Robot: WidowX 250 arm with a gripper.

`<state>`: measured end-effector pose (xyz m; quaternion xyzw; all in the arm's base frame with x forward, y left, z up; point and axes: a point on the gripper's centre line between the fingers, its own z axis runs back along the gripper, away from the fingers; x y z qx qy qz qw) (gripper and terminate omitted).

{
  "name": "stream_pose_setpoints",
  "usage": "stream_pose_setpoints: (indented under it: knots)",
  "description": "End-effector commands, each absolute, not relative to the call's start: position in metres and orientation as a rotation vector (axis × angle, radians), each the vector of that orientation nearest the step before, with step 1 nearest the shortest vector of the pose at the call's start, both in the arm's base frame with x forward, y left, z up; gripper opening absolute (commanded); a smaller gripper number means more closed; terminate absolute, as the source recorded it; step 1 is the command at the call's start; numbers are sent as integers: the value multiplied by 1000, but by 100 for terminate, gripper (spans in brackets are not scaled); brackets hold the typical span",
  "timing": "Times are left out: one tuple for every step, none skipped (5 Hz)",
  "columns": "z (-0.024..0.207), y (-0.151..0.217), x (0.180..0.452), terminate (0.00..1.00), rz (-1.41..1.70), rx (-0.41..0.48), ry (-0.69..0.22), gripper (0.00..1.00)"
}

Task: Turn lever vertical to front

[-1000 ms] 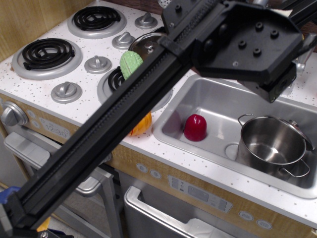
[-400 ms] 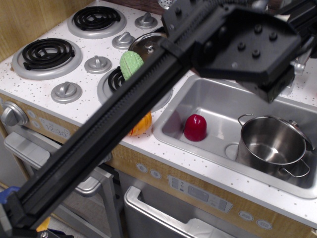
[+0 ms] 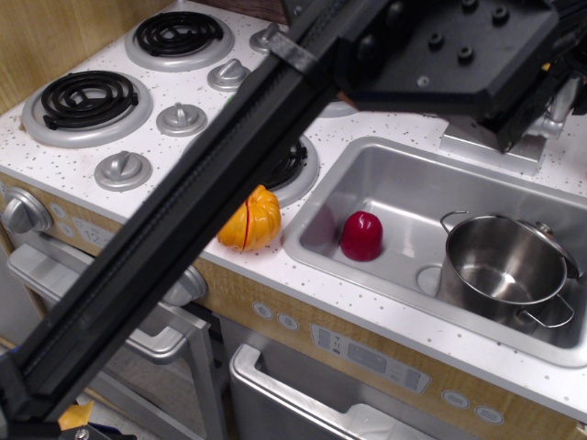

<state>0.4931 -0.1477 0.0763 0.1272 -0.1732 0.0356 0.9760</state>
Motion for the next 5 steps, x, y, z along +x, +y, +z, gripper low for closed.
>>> stream_pose_setpoints:
  knots:
    - [125,-149,482,0,102,217,-433,0]
    - [117,-150,479,0,105,204,-434,0]
    - [113,-150,476,0,111,197,-434,0]
    - [110,-152,470,0,119,193,-430,0]
    - [103,-156,466,100,130,185,-439,0]
